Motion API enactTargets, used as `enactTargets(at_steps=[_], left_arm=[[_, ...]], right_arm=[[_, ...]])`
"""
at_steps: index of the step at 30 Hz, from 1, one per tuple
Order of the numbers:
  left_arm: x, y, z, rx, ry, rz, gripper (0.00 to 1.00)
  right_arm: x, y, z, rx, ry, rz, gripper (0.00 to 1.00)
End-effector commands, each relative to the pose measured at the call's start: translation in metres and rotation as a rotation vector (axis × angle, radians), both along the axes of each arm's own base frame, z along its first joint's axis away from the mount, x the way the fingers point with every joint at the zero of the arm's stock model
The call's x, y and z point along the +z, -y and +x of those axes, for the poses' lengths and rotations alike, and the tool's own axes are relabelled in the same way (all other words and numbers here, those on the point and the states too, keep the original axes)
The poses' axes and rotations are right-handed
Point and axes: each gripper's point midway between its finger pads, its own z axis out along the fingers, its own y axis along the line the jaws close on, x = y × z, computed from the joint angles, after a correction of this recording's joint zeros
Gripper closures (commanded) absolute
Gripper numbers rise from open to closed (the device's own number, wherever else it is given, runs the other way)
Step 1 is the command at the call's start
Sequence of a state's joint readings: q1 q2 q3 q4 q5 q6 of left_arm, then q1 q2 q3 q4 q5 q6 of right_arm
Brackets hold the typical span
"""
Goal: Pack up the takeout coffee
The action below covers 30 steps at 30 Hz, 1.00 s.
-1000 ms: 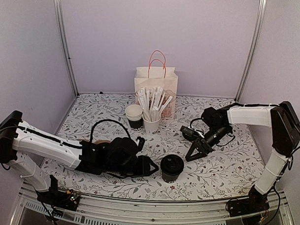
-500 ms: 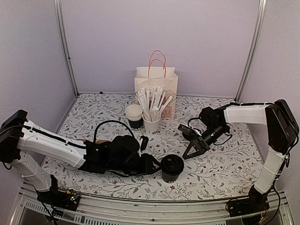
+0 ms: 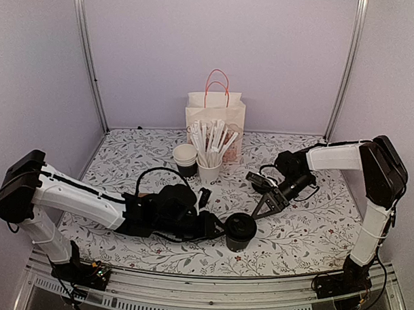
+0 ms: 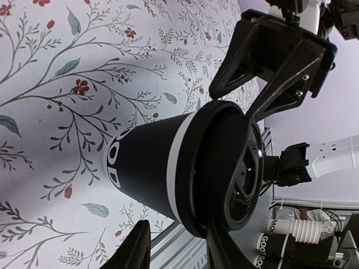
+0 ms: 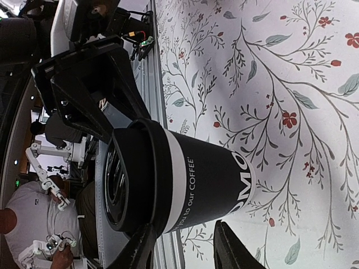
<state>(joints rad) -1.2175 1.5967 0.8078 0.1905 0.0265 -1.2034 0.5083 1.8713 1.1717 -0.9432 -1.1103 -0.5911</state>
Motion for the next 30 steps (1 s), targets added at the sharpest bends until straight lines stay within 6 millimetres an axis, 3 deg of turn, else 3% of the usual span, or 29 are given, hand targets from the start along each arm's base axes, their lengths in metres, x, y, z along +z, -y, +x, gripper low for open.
enactTargets(at_steps=[1,9,14,20,30], left_arm=[[-0.025,-0.002,-0.001,-0.03,-0.058,0.073,0.65],[-0.09,-0.051,-0.007,-0.058,-0.105,0.435,0.82],[-0.101,-0.049,-0.007,-0.082,-0.11,0.483,0.88],[-0.079,-0.04,0.005,-0.063,-0.044,0.45,0.92],[0.006,-0.002,0.033,-0.072,0.193,0.283,0.9]], right_arm=[[-0.003,-0.004,0.001,0.004,-0.027,0.02,0.62],[-0.057,0.013,-0.012,-0.006,-0.113,-0.161,0.71],[-0.051,0.011,-0.01,-0.008,-0.098,-0.139,0.7],[-0.046,0.012,-0.008,-0.011,-0.062,-0.145,0.7],[-0.032,0.024,0.014,-0.071,0.006,-0.149,0.69]])
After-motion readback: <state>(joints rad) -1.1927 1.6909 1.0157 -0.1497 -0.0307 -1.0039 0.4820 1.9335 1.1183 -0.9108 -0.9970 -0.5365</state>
